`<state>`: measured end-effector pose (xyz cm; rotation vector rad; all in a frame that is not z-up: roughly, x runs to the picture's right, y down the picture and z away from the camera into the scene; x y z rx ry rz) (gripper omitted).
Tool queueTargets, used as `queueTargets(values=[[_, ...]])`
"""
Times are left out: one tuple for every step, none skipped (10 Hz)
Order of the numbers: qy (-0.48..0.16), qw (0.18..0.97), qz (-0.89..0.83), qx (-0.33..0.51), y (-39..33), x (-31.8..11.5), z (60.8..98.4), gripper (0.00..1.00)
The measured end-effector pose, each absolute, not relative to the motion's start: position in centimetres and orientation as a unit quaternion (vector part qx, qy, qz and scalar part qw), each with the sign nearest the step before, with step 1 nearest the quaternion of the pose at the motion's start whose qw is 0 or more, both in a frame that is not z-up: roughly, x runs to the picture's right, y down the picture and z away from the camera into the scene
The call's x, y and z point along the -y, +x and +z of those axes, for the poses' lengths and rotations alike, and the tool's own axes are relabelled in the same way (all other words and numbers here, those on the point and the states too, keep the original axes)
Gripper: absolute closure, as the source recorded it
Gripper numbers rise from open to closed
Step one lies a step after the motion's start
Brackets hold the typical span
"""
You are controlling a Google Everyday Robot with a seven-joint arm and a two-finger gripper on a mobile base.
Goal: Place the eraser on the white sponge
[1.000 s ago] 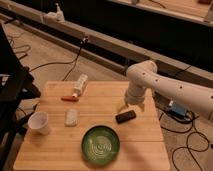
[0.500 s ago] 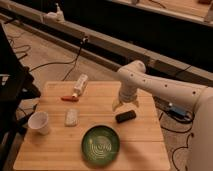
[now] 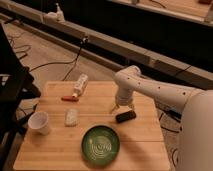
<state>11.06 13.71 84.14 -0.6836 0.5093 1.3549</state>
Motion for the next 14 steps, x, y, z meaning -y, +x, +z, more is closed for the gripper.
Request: queueTargets(values=[[-0.311,0.692,0.608,-0.236,11.6,-14.3,84.8,0.2],[-0.308,0.691,0.607,-0.244,12.3,-14.6,85.3,0.2],[-0.301,0.692,0.605,-0.252,13.2,-14.6,85.7,0.2],[-0.294,0.694,0.604,-0.258,13.8,-14.5,85.9,0.2],[-0.285,0.696,0.603,-0.267,14.5,-14.5,86.2,0.2],[-0.28,0.697,0.602,-0.272,14.9,-14.5,86.4,0.2],[-0.279,0.695,0.602,-0.275,14.9,-14.6,86.6,0.2],[-0.281,0.693,0.604,-0.276,14.8,-14.7,86.8,0.2],[-0.284,0.69,0.606,-0.276,14.7,-15.0,87.0,0.2],[-0.287,0.688,0.607,-0.277,14.5,-15.2,87.1,0.2],[-0.291,0.685,0.608,-0.278,14.4,-15.5,87.3,0.2],[-0.294,0.682,0.609,-0.278,14.3,-15.8,87.4,0.2],[-0.297,0.68,0.61,-0.278,14.2,-16.0,87.5,0.2],[-0.299,0.678,0.611,-0.279,14.2,-16.3,87.5,0.2]])
